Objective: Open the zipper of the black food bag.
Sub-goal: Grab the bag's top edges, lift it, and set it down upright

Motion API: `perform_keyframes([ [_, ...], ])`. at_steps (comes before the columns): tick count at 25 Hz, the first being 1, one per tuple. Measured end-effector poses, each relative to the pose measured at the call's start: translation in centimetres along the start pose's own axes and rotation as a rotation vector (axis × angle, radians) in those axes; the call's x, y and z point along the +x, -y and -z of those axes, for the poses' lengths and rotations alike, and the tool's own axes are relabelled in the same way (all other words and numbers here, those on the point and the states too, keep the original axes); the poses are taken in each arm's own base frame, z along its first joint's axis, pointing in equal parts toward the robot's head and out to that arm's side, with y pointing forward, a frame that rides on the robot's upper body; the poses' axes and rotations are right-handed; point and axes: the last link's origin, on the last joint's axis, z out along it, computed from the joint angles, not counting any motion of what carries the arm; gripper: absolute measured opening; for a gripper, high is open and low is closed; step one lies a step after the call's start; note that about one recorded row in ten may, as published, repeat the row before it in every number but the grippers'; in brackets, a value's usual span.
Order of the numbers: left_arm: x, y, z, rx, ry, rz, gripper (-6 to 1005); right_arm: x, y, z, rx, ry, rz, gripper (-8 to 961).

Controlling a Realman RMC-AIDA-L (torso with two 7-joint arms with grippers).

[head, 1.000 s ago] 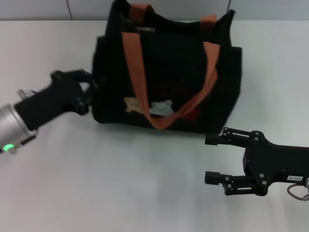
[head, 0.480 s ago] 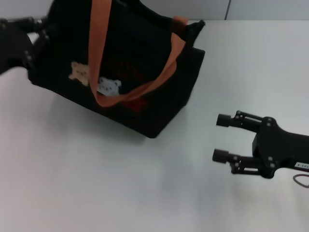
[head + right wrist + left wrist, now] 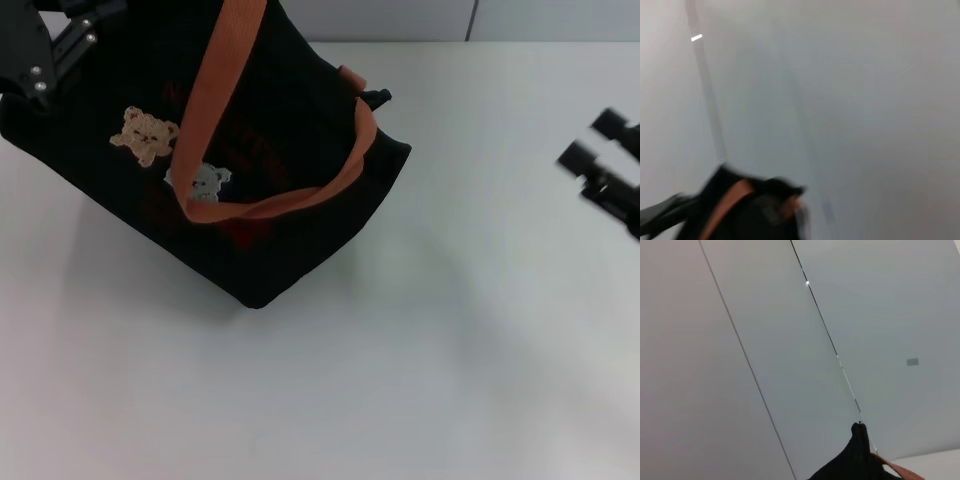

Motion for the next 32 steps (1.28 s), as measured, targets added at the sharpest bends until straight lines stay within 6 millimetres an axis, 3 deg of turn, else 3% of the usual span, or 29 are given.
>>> perform_keyframes([
  [8, 0.3, -0.4, -0.4, -0.040, 0.014, -0.036, 98, -0.1, 0.9, 1.0, 0.137, 0.085, -0.022, 820],
  [19, -0.1, -4.4, -5.4, -0.275, 0.007, -0.037, 95, -0.3, 1.1, 1.1, 0.190, 0.123, 0.099, 822],
  [26, -0.2, -5.9, -7.8, -0.372, -0.023, -0.008, 92, 0.9, -0.1, 1.3, 0.232, 0.100, 0.515, 821],
  [29, -0.6, -6.1, -8.9, -0.385, -0.029, 0.026, 92, 2.9, -2.9, 0.5, 0.293, 0.095, 0.886, 821],
  [32, -0.8, -6.3, -9.2, -0.388, -0.033, 0.034, 92, 3.6, -4.2, -0.1, 0.319, 0.095, 1.022, 821],
])
